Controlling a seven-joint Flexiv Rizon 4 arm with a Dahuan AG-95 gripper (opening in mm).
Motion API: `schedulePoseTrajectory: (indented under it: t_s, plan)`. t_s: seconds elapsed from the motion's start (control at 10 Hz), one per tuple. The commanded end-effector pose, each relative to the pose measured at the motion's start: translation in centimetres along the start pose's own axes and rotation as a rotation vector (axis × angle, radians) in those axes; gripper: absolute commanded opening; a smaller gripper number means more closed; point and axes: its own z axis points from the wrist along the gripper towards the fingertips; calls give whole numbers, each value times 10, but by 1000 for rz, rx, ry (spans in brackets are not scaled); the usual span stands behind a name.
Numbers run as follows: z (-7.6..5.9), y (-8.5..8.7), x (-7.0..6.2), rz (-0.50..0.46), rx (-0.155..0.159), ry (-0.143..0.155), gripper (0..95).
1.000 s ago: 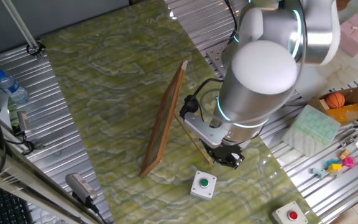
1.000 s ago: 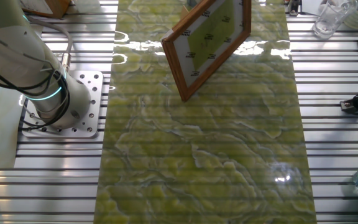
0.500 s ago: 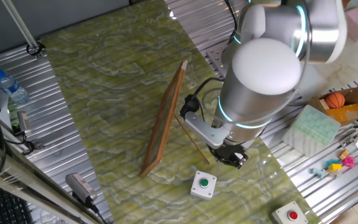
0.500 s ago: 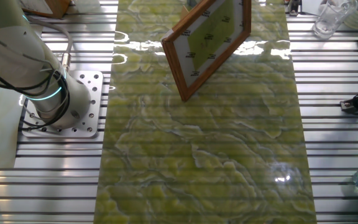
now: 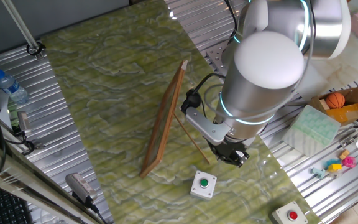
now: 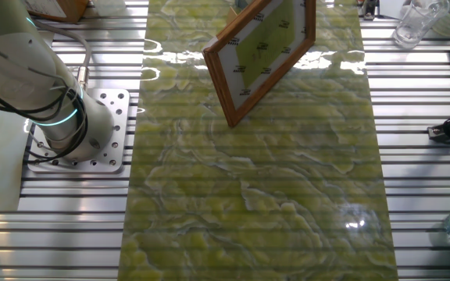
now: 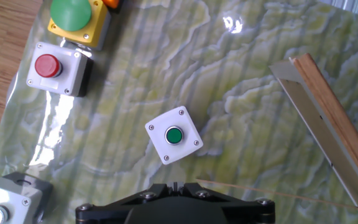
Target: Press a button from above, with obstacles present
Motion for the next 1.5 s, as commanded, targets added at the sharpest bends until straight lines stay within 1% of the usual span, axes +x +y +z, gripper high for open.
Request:
schedulePoseTrajectory:
  t_s: [0.1,0.5,1.0,1.3,1.5]
  plan:
    - [-1,-1,1,2,1,0,0]
    - [-5,-3,3,2,0,-3,0]
    - [-5,-3,3,4,3,5,0]
    - [-5,-3,3,-20,-2,4,0]
    - [-5,-3,3,-25,-1,10,0]
